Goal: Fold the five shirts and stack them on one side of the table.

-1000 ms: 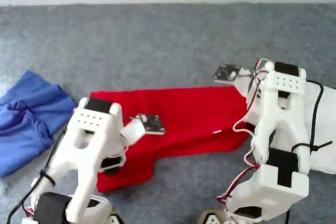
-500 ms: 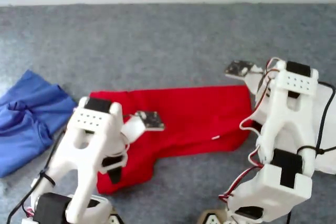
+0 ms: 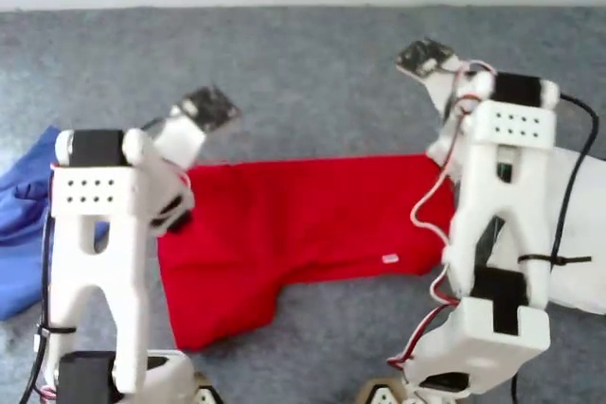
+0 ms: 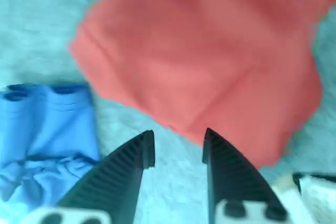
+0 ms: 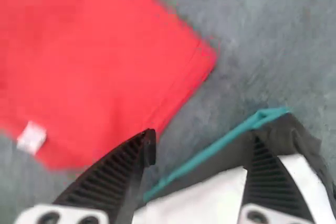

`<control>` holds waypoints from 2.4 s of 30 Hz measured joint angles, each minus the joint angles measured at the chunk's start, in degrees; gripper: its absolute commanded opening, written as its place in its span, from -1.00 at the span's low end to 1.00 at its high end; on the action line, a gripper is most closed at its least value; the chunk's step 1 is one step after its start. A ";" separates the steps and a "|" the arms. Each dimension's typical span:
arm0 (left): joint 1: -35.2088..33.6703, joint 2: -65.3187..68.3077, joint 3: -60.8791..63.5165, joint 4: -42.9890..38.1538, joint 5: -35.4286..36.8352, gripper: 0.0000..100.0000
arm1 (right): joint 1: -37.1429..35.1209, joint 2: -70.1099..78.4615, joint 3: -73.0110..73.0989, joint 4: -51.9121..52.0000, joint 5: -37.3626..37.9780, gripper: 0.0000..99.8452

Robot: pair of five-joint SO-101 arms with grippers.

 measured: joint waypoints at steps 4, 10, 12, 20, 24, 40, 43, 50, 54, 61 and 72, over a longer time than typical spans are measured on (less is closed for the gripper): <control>-0.26 0.79 0.00 -9.41 10.46 -0.76 | -1.67 4.66 1.58 -7.21 -5.63 -0.85; -0.26 13.80 0.35 -21.63 23.91 -0.94 | -2.99 14.33 1.58 -15.56 -9.41 -0.97; -0.35 19.78 -0.97 -22.86 25.93 -0.94 | -2.81 16.88 1.58 -17.58 -10.20 -0.98; -3.52 39.47 -14.68 -20.04 26.90 -0.94 | -2.90 23.21 1.58 -24.62 -10.37 -0.98; -7.21 46.15 -22.59 -17.67 26.81 -0.94 | -2.20 25.93 1.58 -27.25 -10.46 -0.98; -9.14 48.70 -55.03 1.14 23.74 -0.97 | -2.90 15.56 -3.60 -15.65 -10.46 -0.98; -9.14 46.95 -55.91 1.67 23.74 -0.97 | -4.04 15.03 -3.60 -13.45 -10.46 -0.98; -9.58 45.89 -52.40 1.76 23.74 -0.97 | -5.19 21.54 -4.22 -12.22 -10.64 -0.98; -12.84 44.13 -51.87 1.76 24.44 -0.97 | -7.21 21.54 -8.18 -6.07 -14.59 -0.98; -18.90 43.96 -51.87 1.76 24.70 -0.97 | -8.79 21.45 -15.30 12.22 -16.79 -0.98; -23.65 43.78 -51.87 1.76 29.80 -0.97 | -13.71 11.34 -4.66 13.98 -16.97 -0.97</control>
